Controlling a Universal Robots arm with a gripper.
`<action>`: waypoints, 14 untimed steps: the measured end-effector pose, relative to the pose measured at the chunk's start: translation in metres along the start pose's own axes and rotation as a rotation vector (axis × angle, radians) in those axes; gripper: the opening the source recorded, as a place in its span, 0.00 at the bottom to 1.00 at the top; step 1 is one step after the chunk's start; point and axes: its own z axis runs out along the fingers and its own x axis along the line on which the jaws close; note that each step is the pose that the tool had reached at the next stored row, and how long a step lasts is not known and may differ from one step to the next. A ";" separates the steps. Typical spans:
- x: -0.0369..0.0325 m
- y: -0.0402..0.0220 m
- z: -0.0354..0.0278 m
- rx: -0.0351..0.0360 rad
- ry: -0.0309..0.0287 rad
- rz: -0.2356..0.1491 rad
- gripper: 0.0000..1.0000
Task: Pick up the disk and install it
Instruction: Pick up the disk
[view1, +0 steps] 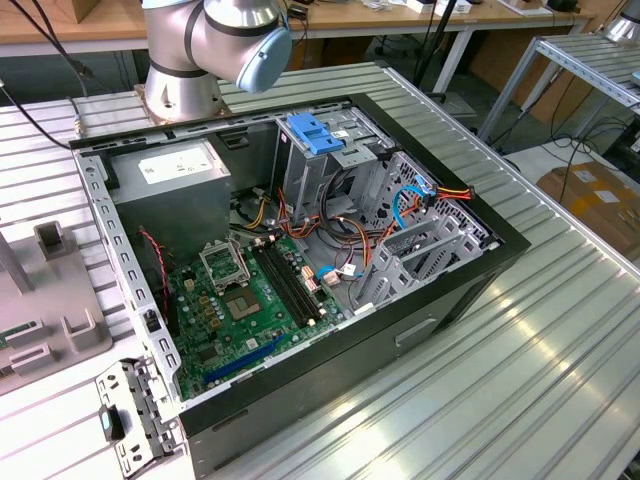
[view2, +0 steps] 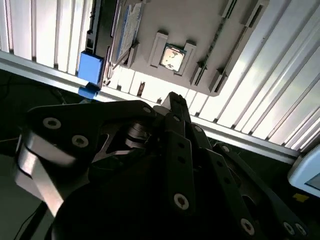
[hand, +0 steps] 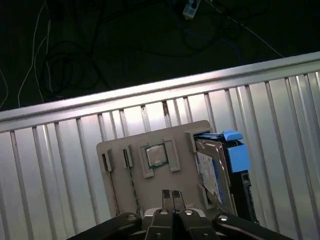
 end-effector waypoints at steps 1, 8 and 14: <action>0.0000 0.0000 0.0000 -0.0003 0.0005 -0.012 0.11; 0.0000 0.0000 0.0001 -0.0022 0.0041 -0.093 0.11; 0.0000 0.0000 0.0000 -0.0039 0.0069 -0.156 0.11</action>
